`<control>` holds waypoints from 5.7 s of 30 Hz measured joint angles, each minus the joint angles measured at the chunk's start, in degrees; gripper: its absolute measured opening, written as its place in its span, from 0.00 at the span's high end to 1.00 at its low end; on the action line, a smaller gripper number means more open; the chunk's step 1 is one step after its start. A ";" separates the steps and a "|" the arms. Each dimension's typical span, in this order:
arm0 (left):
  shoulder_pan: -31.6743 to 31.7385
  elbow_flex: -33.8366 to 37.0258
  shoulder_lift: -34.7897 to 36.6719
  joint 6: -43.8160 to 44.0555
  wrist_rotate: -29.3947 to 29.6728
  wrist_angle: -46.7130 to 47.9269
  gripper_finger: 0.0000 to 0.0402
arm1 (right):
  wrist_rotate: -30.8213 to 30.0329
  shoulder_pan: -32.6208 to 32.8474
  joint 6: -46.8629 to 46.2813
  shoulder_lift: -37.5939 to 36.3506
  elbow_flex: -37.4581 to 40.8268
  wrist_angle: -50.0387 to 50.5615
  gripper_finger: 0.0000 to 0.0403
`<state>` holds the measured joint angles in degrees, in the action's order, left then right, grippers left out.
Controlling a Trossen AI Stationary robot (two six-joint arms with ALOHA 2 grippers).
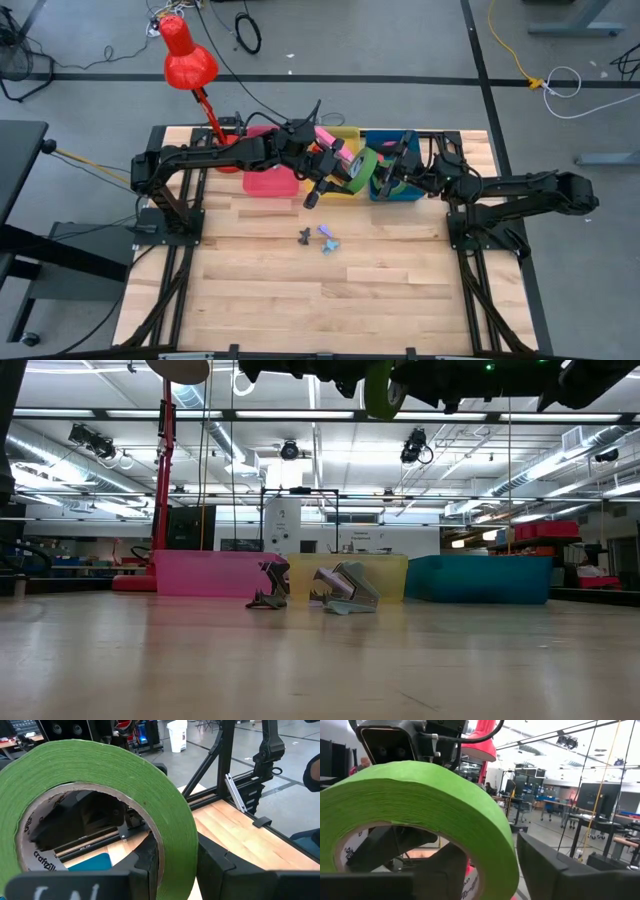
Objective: Pick and place Stapler, Stapler remover, tape
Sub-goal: Put the green tape into the blue bin
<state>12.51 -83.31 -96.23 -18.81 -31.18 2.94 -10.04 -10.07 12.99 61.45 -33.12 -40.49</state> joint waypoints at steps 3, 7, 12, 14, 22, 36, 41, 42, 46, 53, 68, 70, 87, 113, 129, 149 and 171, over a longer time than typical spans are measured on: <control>0.02 0.00 0.00 0.00 0.00 -0.02 0.75 | -0.02 0.00 0.00 0.00 0.00 0.17 0.62; 0.00 0.00 0.00 0.15 0.00 -0.04 0.75 | -0.04 0.00 0.17 0.00 0.00 0.30 0.67; 0.02 0.00 0.00 0.20 0.02 -0.07 0.75 | -0.07 0.00 0.39 0.02 0.00 0.39 0.69; 0.02 0.00 0.00 0.20 0.02 -0.07 0.75 | -0.07 0.00 0.39 0.02 0.00 0.39 0.70; 0.02 0.00 0.00 0.15 0.02 -0.05 0.75 | -0.07 0.00 1.07 0.02 0.00 0.37 0.70; 0.02 0.00 0.00 0.09 0.02 -0.04 0.75 | -0.07 0.00 1.08 0.01 0.00 0.37 0.70; 0.02 0.00 0.00 0.07 0.02 -0.08 0.75 | -0.05 0.00 1.09 0.00 0.00 0.37 0.70; 0.02 0.00 0.00 0.08 0.02 -0.09 0.75 | -0.07 0.00 1.09 0.02 0.00 0.37 0.70; 0.01 0.00 0.00 0.10 0.39 -0.11 0.75 | -0.07 0.00 1.09 0.00 0.00 0.38 0.70; -0.02 0.00 0.00 -0.02 2.05 -0.14 0.72 | -0.24 0.00 1.07 0.00 0.00 0.43 0.70; -0.02 0.00 0.00 0.44 7.07 -0.26 0.35 | -0.47 0.00 1.07 0.00 0.00 0.78 0.71; -0.01 0.00 0.00 0.28 7.29 -0.17 0.32 | -1.47 0.02 1.03 0.00 0.00 0.76 0.73; 0.24 -0.04 3.10 0.13 8.98 0.93 0.28 | -2.99 0.02 1.04 -0.04 0.00 0.53 0.77; 2.21 0.00 5.73 0.30 18.99 18.45 0.48 | -13.55 -0.02 -2.18 -0.04 0.02 12.39 0.77; 2.49 0.00 5.70 4.24 19.15 18.45 0.80 | -13.52 -2.20 -3.57 -0.04 0.02 15.55 0.76; 2.38 0.02 5.64 2.22 18.49 19.33 0.99 | -13.49 -9.19 -11.03 -0.04 0.02 25.52 0.76; 2.38 0.04 5.64 1.60 18.49 19.78 0.97 | -20.28 -16.20 -28.57 -0.04 0.02 46.54 0.76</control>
<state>14.90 -83.26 -90.59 -17.21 -12.69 22.72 -30.32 -26.26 -15.58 61.41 -33.10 6.05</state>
